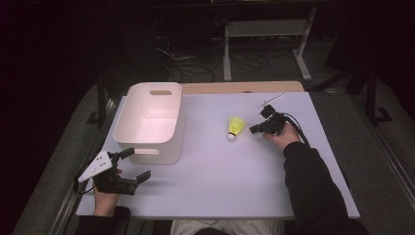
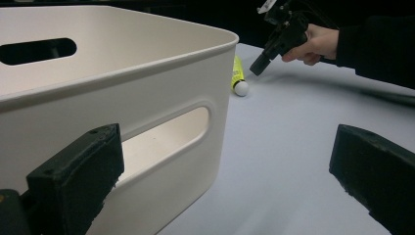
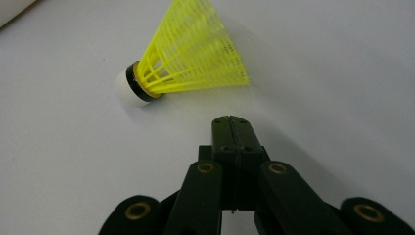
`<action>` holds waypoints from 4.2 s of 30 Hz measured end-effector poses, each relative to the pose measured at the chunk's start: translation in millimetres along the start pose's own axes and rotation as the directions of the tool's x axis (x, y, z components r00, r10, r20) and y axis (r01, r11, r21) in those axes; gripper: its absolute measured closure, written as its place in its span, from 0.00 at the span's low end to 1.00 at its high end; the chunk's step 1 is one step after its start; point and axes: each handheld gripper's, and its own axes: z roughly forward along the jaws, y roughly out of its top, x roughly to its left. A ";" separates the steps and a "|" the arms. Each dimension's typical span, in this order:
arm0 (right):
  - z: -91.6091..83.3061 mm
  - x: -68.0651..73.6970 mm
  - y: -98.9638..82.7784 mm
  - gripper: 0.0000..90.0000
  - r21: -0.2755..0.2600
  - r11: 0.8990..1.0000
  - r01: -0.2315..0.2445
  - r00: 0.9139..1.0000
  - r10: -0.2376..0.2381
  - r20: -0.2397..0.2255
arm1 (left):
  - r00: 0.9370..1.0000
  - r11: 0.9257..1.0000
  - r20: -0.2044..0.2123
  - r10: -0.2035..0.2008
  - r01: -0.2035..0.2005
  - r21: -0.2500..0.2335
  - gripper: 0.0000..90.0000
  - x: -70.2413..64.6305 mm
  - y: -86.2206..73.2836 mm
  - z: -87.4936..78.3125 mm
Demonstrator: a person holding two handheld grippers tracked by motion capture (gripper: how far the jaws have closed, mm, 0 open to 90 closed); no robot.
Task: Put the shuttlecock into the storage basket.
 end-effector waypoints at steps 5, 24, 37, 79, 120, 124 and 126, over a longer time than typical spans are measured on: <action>2.7 -1.9 5.6 0.99 -0.001 1.000 -0.002 1.000 0.002 -0.012 | 1.000 1.000 0.000 0.000 0.000 0.002 0.00 0.2 -0.1 0.1; 27.0 -0.7 30.5 0.99 0.026 1.000 0.011 0.999 -0.010 -0.046 | 1.000 1.000 0.004 -0.003 0.003 -0.004 0.00 0.6 -0.4 -0.8; 39.6 6.9 44.8 0.99 0.030 0.999 0.033 0.998 -0.031 -0.061 | 1.000 1.000 0.007 -0.006 0.006 -0.006 0.00 0.6 -0.4 -1.1; 69.1 40.9 73.8 0.99 0.049 0.993 0.107 0.987 -0.100 -0.124 | 1.000 1.000 0.015 -0.008 0.008 0.001 0.00 2.1 -1.0 -0.4; 66.0 61.1 79.8 0.99 0.027 0.985 0.170 0.975 -0.164 -0.150 | 1.000 1.000 0.017 -0.007 0.007 0.000 0.00 2.2 -1.0 -0.5; 60.2 63.2 80.8 0.99 0.016 0.984 0.177 0.974 -0.173 -0.146 | 1.000 1.000 0.018 -0.006 0.006 0.001 0.00 2.1 -1.0 -0.5; 56.9 64.3 81.2 0.99 0.013 0.984 0.179 0.974 -0.175 -0.144 | 1.000 1.000 0.018 -0.006 0.006 0.000 0.00 2.1 -1.0 -0.5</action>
